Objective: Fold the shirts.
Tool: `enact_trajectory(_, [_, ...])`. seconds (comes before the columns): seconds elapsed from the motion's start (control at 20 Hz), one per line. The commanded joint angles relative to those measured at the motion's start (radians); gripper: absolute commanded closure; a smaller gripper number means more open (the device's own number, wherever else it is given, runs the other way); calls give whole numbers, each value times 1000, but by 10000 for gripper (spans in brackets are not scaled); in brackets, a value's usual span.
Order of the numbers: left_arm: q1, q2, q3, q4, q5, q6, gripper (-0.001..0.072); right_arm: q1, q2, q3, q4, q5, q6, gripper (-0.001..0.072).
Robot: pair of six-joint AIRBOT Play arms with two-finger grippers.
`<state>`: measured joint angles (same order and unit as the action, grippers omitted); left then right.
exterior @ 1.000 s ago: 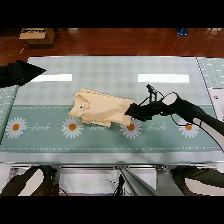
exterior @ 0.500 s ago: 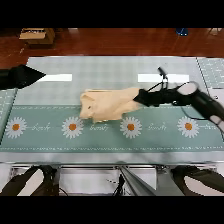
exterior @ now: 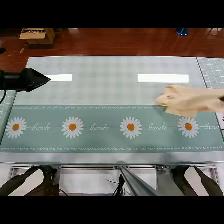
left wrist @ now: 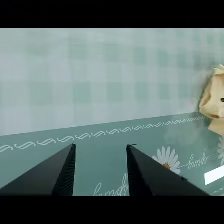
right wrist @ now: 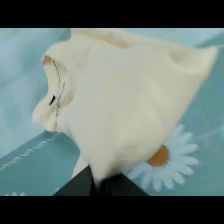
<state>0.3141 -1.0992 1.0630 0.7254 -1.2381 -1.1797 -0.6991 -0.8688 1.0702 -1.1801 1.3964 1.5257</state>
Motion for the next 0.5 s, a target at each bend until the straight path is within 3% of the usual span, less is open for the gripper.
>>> enact_trajectory(0.0, [-1, -42, 0, 2, 9, 1, 314, -285, 35, 18, -140, 181, -31, 692])
enact_trajectory(0.45, [2, -45, 1, 3, 152, 20, 314, -499, 35, 18, -659, 329, -36, 692])
